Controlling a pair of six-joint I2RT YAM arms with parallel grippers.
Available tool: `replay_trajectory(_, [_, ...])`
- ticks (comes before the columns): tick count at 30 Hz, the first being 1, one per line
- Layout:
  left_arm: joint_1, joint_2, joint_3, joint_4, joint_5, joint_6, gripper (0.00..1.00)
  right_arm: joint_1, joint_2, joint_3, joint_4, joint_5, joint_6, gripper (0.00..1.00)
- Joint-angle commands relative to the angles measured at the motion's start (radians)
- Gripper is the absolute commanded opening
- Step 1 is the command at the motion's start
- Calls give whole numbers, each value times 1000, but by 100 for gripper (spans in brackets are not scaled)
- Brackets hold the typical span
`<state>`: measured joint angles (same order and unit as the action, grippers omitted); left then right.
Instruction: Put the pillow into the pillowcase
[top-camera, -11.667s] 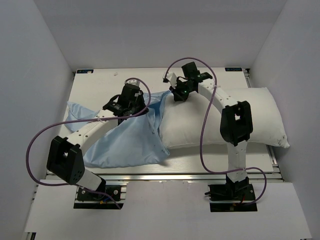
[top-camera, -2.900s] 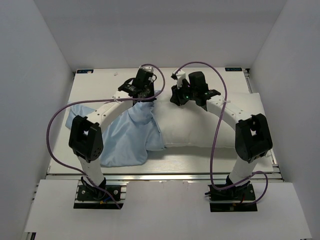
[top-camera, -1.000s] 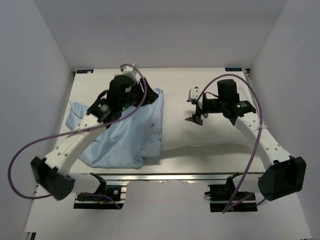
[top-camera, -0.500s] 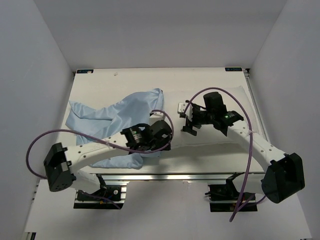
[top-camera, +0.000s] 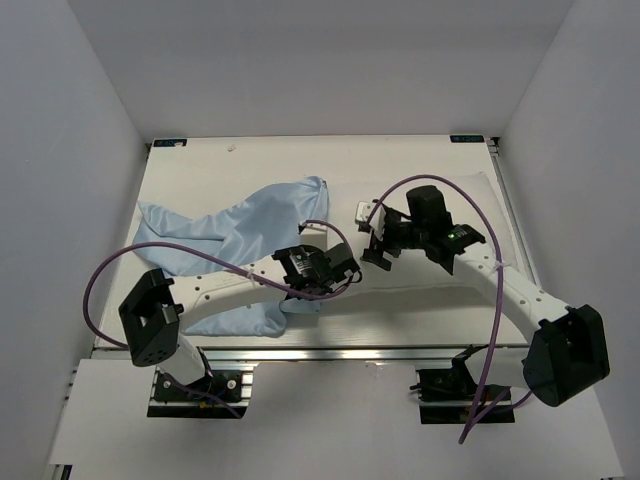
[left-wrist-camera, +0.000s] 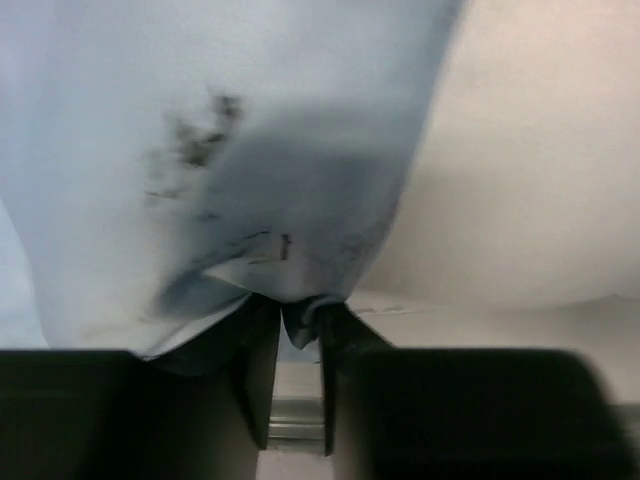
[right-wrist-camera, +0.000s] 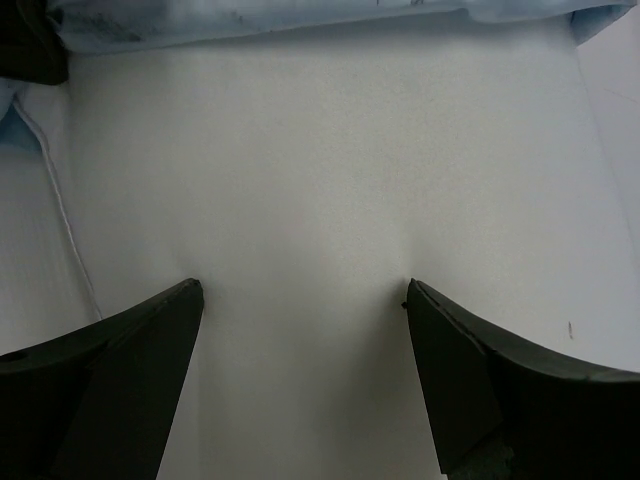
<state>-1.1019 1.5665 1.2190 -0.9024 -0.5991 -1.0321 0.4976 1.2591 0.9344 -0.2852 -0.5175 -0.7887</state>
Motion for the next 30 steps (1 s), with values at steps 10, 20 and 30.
replay_trajectory(10, [2, -192, 54, 135, 71, 170, 0, 65, 134, -31, 99, -27, 2, 46])
replay_trajectory(20, [2, -229, 142, 184, 182, 244, 0, 84, 258, 303, 110, -326, 509, 0])
replay_trajectory(30, [48, -212, 208, 206, 125, 256, 0, 88, 333, 402, 586, -331, 1232, 0])
